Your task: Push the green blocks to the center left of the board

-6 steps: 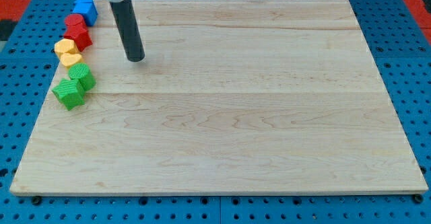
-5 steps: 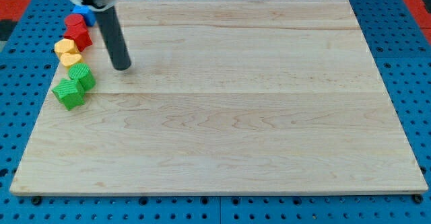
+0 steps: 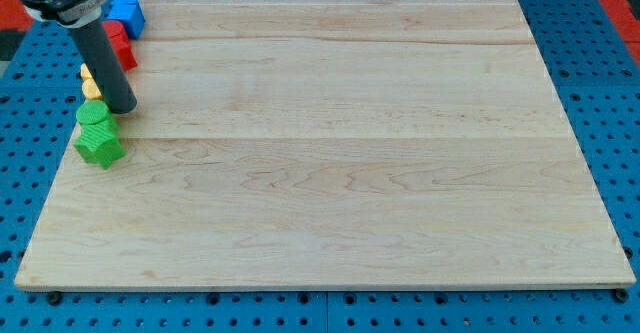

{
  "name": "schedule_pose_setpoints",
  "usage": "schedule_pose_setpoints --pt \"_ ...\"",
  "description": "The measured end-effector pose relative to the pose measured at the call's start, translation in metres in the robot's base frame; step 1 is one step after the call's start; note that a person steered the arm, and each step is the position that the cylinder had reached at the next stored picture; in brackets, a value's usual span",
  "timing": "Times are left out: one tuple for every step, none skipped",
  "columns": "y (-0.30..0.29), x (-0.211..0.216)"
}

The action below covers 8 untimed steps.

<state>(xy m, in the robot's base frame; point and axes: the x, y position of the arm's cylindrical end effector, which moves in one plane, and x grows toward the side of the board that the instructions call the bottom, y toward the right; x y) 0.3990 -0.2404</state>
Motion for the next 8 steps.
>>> schedule_pose_setpoints --pt "-0.007 0.0" --pt "-0.008 0.0" --pt "0.02 0.0" --pt "0.038 0.026" --pt "0.032 0.048" --pt "0.023 0.064" --pt "0.021 0.11" --pt "0.009 0.134"
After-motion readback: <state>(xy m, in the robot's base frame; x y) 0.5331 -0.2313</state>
